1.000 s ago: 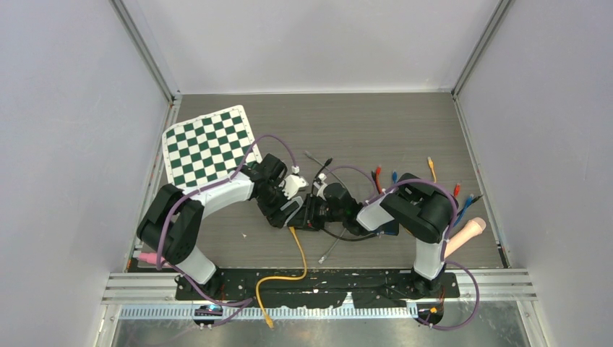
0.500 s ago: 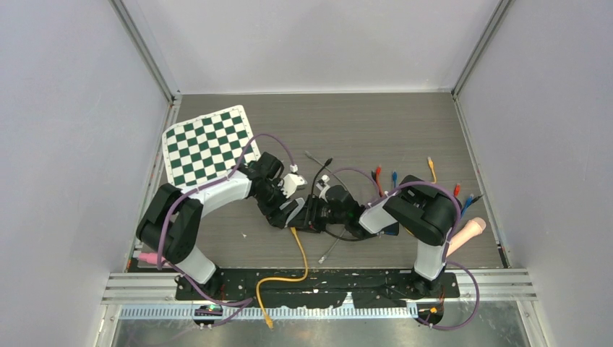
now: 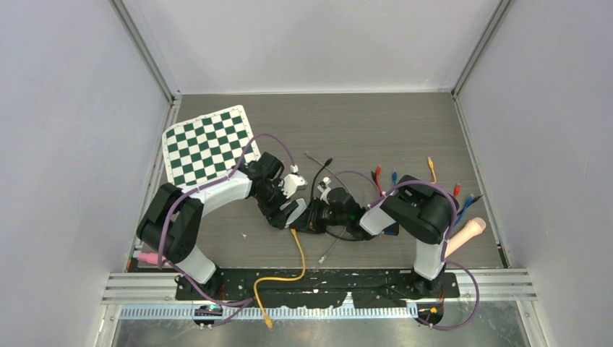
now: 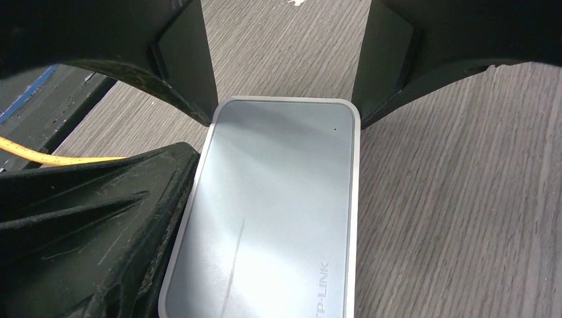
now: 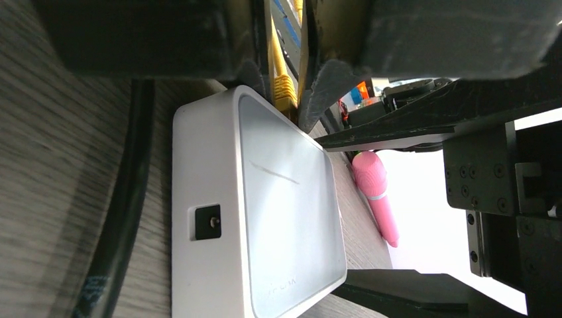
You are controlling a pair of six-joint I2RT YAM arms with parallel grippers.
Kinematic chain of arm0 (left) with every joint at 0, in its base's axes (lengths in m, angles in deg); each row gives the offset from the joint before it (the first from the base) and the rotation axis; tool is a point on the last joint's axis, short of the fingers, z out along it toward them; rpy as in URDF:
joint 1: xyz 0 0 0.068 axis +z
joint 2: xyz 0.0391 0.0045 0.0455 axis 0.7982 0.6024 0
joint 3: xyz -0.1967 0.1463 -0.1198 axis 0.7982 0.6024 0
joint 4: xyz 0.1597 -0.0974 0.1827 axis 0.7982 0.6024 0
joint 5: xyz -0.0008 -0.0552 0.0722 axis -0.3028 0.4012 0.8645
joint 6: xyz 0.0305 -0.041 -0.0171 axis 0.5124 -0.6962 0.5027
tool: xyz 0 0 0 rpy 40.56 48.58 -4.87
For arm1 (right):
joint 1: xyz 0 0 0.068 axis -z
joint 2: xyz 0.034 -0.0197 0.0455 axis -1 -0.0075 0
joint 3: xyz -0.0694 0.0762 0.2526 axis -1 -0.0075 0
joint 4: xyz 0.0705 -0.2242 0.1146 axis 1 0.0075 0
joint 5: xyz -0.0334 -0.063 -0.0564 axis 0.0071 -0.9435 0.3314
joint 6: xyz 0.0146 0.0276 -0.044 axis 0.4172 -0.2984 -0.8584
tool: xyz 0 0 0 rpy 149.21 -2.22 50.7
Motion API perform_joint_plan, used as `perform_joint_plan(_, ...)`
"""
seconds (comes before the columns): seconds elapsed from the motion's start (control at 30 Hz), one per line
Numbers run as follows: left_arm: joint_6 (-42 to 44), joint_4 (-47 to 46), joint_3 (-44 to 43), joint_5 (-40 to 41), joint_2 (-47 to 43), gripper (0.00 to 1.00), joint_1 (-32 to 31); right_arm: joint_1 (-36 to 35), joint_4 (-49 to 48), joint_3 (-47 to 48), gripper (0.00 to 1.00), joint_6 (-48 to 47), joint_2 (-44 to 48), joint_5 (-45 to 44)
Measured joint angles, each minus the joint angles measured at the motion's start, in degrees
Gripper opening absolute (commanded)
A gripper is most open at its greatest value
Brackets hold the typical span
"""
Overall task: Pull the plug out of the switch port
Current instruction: Pull the connector from the switch port.
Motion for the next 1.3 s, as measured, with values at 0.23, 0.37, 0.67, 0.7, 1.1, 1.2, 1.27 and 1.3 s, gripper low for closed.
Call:
perform_joint_plan(0.23,-0.48,0.15,-0.35,1.70,0.24,0.60,-0.72,0.00,-0.11,0.33,0.05,-0.90,-0.46,0.63)
perform_joint_plan(0.37,-1.03,0.17,-0.59,3.54,0.42,0.60,-1.36,0.02,2.36,1.60,0.05,-3.26,-0.46,0.87)
perform_joint_plan(0.67,-1.92,0.37,-0.83,4.94,0.57,0.61,-2.10,0.02,3.08,0.61,0.05,-5.35,0.66,1.88)
perform_joint_plan(0.7,-2.10,0.33,-0.87,5.01,0.57,0.61,-2.23,-0.07,3.08,-0.24,0.05,-5.44,1.20,2.36)
perform_joint_plan(1.1,-3.15,0.07,-0.98,5.20,0.66,0.75,-2.16,-0.90,9.81,-7.82,0.05,-6.82,14.32,1.77)
perform_joint_plan(1.2,-3.17,-0.17,-0.94,5.22,0.66,0.77,-2.19,-0.90,14.80,-8.41,0.05,-8.85,21.88,-0.55)
perform_joint_plan(1.27,-3.15,-0.46,-0.79,5.22,0.61,0.78,-2.21,-0.90,18.60,-8.28,0.05,-10.93,27.87,-2.78)
perform_joint_plan(1.3,-3.17,-0.57,-0.70,5.22,0.52,0.79,-2.21,-0.90,20.46,-8.22,0.05,-11.65,30.34,-3.82)
